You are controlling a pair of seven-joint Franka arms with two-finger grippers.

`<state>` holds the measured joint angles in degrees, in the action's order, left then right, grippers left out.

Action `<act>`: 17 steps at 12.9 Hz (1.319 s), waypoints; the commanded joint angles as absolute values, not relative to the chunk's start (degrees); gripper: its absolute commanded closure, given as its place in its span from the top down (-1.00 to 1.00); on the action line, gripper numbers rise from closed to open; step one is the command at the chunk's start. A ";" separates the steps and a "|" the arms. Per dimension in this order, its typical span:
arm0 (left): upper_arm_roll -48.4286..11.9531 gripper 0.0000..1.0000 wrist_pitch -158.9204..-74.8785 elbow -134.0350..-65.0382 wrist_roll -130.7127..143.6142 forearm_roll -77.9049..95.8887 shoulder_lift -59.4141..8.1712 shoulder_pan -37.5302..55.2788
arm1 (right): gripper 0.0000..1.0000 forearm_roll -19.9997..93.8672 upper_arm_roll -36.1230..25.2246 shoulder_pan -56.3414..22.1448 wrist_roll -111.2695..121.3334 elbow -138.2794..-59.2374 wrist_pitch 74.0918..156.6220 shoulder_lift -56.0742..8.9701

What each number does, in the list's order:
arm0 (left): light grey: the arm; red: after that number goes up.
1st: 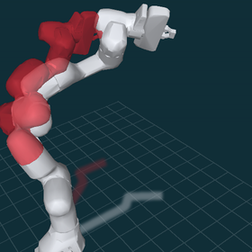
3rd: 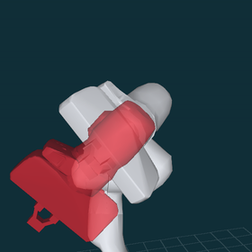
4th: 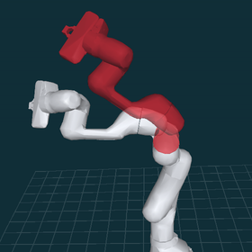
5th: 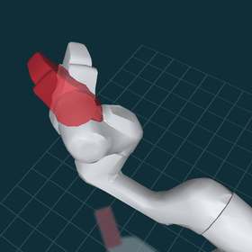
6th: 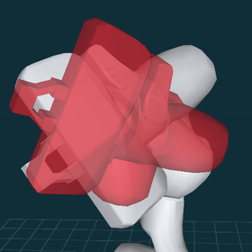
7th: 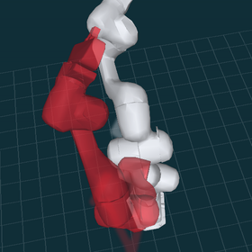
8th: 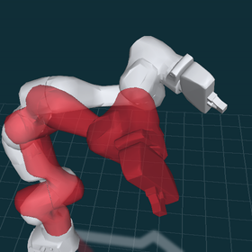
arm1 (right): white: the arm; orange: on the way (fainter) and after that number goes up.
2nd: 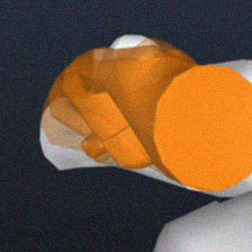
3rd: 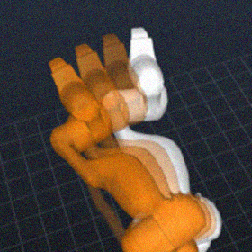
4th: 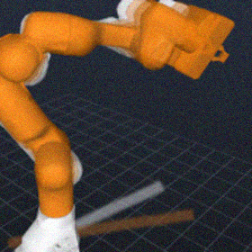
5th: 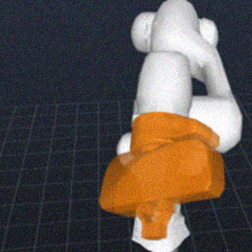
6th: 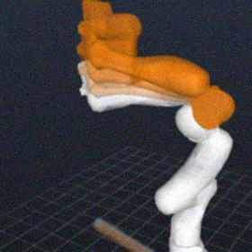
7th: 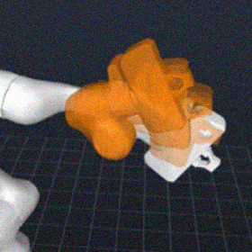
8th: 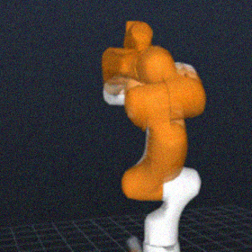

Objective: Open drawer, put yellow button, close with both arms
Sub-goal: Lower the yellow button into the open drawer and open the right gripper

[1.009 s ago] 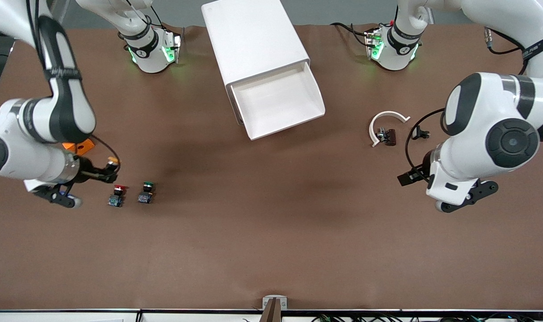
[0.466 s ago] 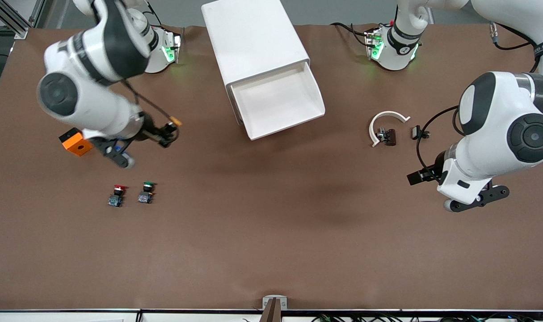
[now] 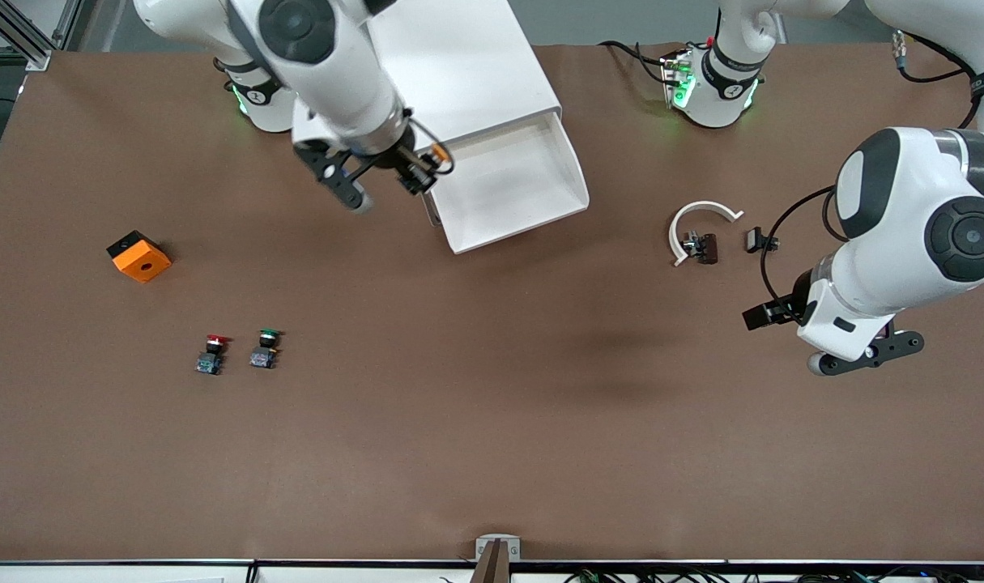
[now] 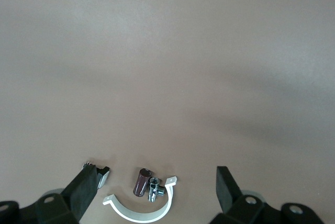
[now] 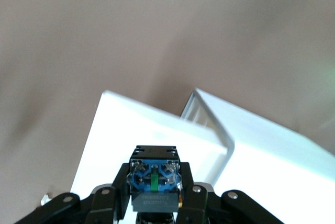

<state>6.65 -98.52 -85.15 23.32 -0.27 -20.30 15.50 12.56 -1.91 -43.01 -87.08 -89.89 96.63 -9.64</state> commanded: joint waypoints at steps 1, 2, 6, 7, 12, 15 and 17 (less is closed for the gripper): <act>6.07 1.00 -100.28 -88.77 21.88 -0.53 -17.93 15.03 | -1.00 11.61 -2.99 -48.06 -94.45 -88.33 99.83 -11.51; 6.06 1.00 -100.72 -89.20 21.88 -0.44 -17.93 15.12 | -1.00 9.77 -2.90 -50.34 -96.74 -88.24 100.19 -12.91; 4.92 1.00 -103.26 -92.10 21.53 0.17 -17.75 15.21 | -1.00 8.00 -2.99 -54.40 -101.33 -87.80 104.40 -17.83; 4.57 1.00 -104.58 -92.89 21.53 0.26 -17.84 15.29 | -1.00 7.82 -2.99 -55.27 -101.51 -87.80 105.37 -18.80; 1.06 1.00 -109.68 -95.79 21.62 0.44 -18.63 15.73 | -1.00 6.50 -2.99 -58.27 -104.06 -85.87 107.40 -22.23; -0.35 1.00 -111.62 -98.25 21.71 0.53 -18.20 15.65 | -1.00 4.76 -2.99 -59.41 -104.06 -84.56 107.40 -24.08; -1.66 1.00 -111.53 -100.10 21.71 0.53 -16.71 15.38 | -1.00 4.39 -2.99 -59.68 -103.98 -83.85 107.40 -25.39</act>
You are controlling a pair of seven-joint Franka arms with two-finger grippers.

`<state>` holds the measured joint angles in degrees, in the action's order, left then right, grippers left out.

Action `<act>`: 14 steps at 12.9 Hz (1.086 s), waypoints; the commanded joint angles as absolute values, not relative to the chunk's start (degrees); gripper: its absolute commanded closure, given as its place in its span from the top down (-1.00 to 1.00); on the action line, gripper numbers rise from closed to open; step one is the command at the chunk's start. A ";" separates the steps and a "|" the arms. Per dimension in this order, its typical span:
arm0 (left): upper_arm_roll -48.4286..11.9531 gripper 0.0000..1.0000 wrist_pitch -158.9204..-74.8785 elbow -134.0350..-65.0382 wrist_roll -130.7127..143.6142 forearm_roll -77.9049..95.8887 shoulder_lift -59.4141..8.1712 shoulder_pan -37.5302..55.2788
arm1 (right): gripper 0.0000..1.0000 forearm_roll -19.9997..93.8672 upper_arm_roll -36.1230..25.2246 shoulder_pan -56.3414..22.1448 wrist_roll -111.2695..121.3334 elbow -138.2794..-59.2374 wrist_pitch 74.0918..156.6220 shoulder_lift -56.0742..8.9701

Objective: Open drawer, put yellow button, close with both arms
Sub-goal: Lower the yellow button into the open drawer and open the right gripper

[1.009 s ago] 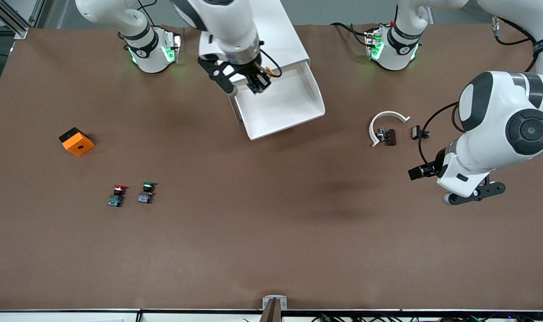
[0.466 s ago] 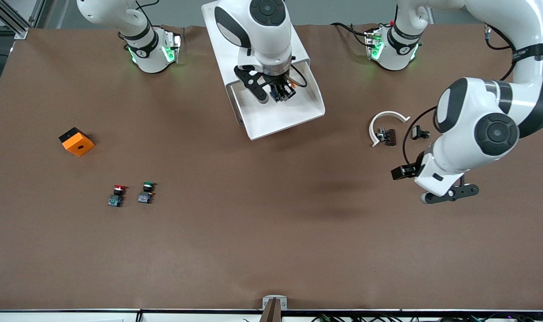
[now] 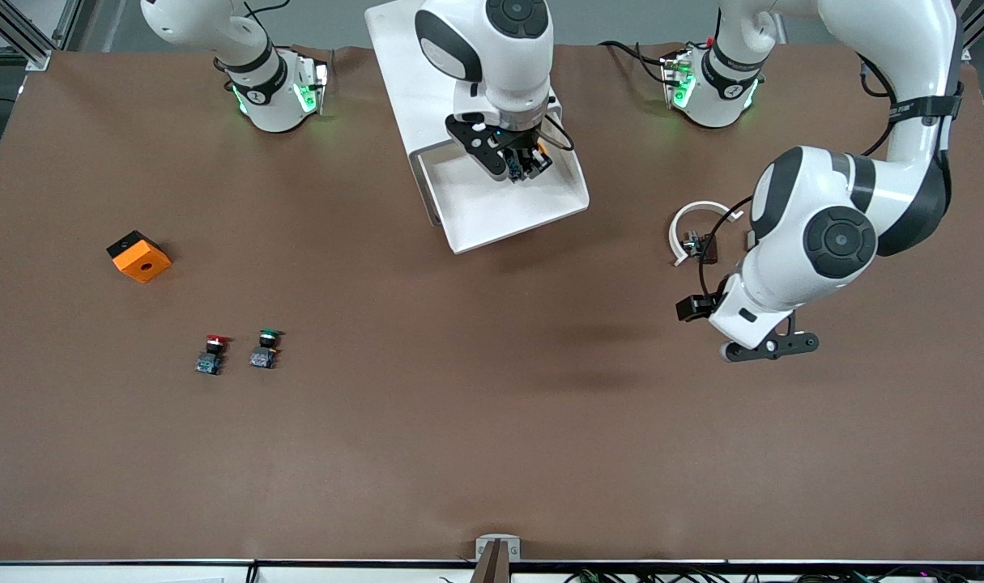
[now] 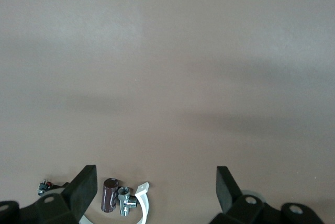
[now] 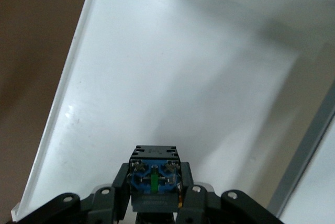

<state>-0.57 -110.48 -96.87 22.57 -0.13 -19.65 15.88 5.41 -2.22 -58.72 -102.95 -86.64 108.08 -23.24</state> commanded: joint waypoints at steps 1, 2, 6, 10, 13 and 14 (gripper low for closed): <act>-2.19 1.00 -111.62 -100.63 21.71 0.53 -16.70 15.38 | -1.00 4.31 -2.99 -59.68 -103.97 -83.50 107.49 -25.84; -2.37 1.00 -111.71 -100.72 21.71 0.44 -17.05 15.55 | -1.00 4.31 -3.08 -59.68 -103.89 -83.32 107.49 -26.10; -2.72 1.00 -113.64 -100.46 21.71 0.44 -17.93 15.91 | -0.61 3.34 -3.08 -59.50 -103.01 -83.23 107.49 -26.54; -4.04 1.00 -114.17 -100.55 21.62 0.44 -18.45 16.00 | 1.00 3.08 -3.16 -58.63 -98.64 -80.87 106.88 -26.46; -7.02 1.00 -114.61 -100.72 23.89 0.53 -18.98 16.00 | 1.00 2.90 -3.78 -55.83 -85.48 -77.53 101.80 -25.32; -8.42 1.00 -114.61 -100.98 26.52 0.53 -19.07 16.00 | 1.00 2.99 -3.78 -53.72 -81.86 -76.21 100.12 -24.88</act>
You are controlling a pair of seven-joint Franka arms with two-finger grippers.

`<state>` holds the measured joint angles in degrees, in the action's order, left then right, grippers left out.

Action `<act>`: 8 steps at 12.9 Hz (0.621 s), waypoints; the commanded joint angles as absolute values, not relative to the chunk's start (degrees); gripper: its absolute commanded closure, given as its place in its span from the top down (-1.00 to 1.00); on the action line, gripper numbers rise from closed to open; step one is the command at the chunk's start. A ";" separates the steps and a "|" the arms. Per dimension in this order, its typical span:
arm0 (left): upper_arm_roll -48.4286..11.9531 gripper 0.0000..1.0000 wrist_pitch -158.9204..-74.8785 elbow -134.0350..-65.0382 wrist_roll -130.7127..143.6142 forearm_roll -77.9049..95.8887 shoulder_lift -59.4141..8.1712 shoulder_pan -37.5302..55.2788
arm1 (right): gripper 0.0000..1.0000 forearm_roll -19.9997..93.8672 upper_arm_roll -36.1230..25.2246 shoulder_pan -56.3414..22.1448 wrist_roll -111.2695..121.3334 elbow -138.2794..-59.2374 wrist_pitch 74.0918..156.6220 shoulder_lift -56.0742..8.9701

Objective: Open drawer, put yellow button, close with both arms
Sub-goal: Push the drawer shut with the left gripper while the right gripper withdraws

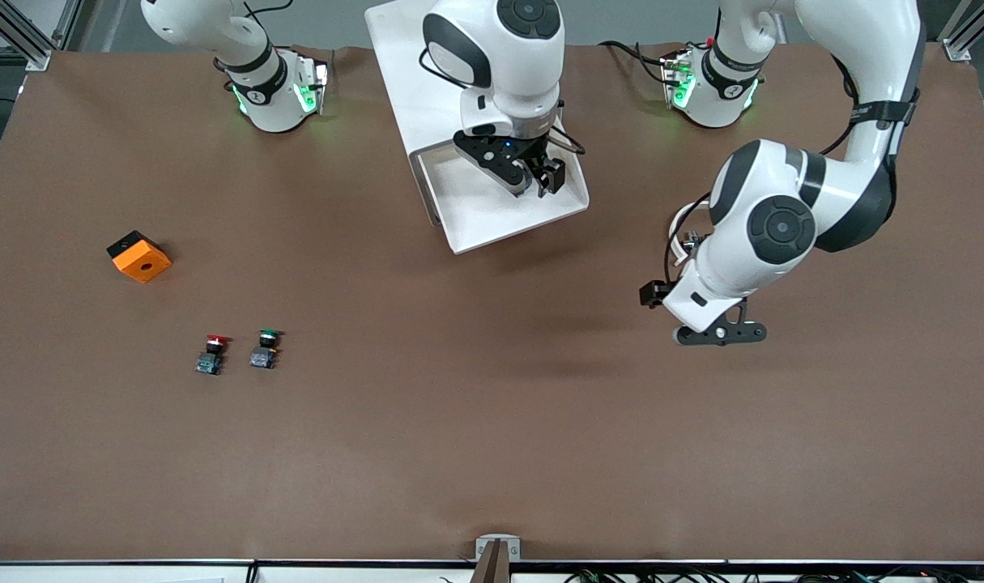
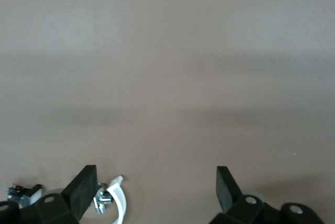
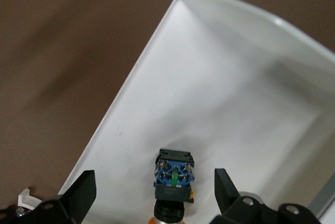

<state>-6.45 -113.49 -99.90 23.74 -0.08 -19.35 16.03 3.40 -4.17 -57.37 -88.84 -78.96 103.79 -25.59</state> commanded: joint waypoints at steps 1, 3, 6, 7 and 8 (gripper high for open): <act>-9.83 1.00 -114.61 -101.25 29.15 0.53 -19.25 16.08 | 1.00 3.16 -3.78 -51.09 -77.21 -75.59 98.45 -24.35; -13.52 1.00 -114.61 -101.60 31.11 0.53 -19.86 16.08 | 1.00 3.08 -3.87 -46.87 -67.82 -75.85 97.47 -21.81; -18.09 1.00 -114.78 -101.08 38.29 0.79 -20.65 16.87 | 1.00 3.08 -4.04 -37.47 -50.69 -76.02 92.03 -19.78; -19.41 1.00 -114.87 -101.07 40.06 1.23 -20.65 17.05 | 1.00 3.08 -4.04 -34.48 -44.97 -76.11 90.72 -19.08; -20.03 1.00 -114.87 -101.07 40.34 2.45 -20.83 17.05 | 1.00 2.99 -4.13 -32.10 -41.61 -76.11 90.18 -18.64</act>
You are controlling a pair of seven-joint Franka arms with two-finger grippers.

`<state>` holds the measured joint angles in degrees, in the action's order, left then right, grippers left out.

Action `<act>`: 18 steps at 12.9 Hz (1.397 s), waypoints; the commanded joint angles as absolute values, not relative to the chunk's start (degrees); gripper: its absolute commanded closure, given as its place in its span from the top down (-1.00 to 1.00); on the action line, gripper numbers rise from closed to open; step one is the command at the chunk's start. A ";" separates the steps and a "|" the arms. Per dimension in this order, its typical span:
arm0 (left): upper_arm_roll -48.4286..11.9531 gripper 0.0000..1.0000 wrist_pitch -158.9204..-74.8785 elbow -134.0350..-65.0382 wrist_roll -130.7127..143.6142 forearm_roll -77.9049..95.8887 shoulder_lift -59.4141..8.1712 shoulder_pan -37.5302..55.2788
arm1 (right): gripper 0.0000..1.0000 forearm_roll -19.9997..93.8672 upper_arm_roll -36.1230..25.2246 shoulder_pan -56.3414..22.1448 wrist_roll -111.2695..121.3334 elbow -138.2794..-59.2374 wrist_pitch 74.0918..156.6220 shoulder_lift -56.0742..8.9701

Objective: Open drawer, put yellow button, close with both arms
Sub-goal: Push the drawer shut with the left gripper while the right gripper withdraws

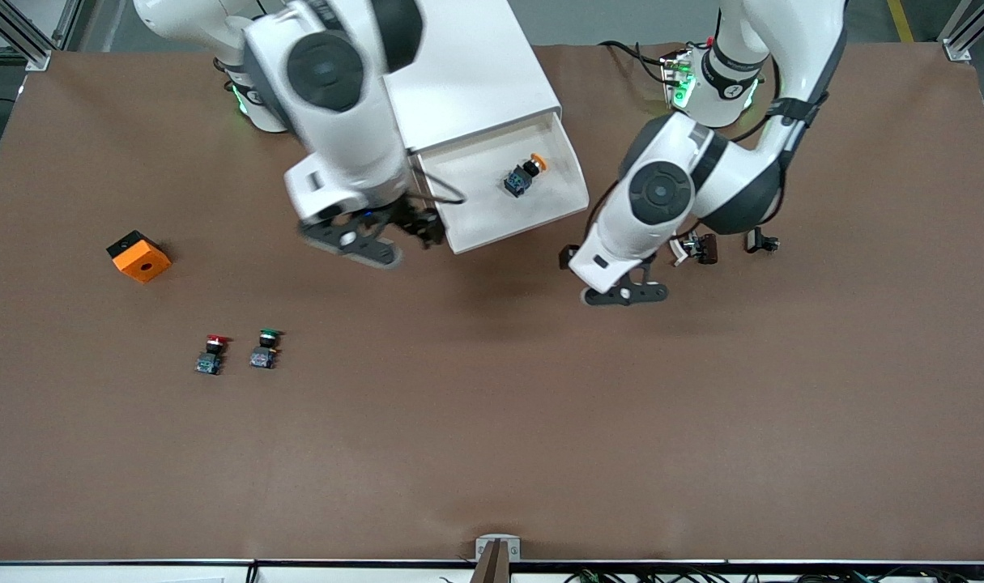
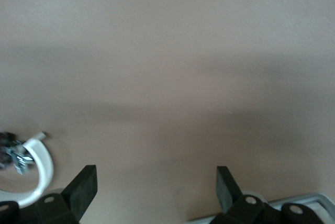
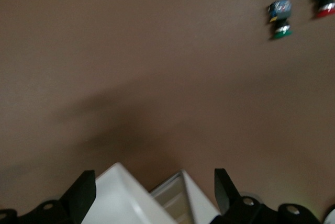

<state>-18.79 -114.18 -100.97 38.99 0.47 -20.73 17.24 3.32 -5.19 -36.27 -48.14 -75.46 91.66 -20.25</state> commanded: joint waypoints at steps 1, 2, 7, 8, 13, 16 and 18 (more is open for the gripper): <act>-20.65 1.00 -114.87 -101.07 40.34 5.07 -21.18 17.14 | 1.00 2.99 -4.13 -29.73 -38.18 -76.37 89.83 -17.68; -20.92 1.00 -114.87 -100.90 40.43 6.84 -21.53 17.57 | 1.00 2.99 -4.22 -27.44 -33.53 -76.81 89.65 -17.06; -21.00 1.00 -114.00 -101.25 45.68 7.30 -22.67 22.32 | 1.00 2.81 -4.22 -14.08 -12.34 -76.73 88.86 -15.47; -21.01 1.00 -113.47 -101.34 47.44 7.29 -22.76 23.63 | 1.00 2.81 -4.22 -11.80 -9.09 -76.90 88.60 -15.12; -23.54 1.00 -109.16 -101.43 51.84 7.47 -22.41 26.98 | 1.00 -0.69 -4.22 -5.19 -0.79 -78.57 87.98 -14.24; -26.10 1.00 -109.16 -101.60 54.49 7.47 -22.85 27.16 | 1.00 -3.25 -4.22 -3.88 -0.79 -78.66 88.59 -14.59; -27.41 1.00 -109.16 -102.21 55.10 8.25 -23.20 27.68 | 1.00 -3.08 -4.13 -2.20 -0.27 -78.66 88.24 -14.68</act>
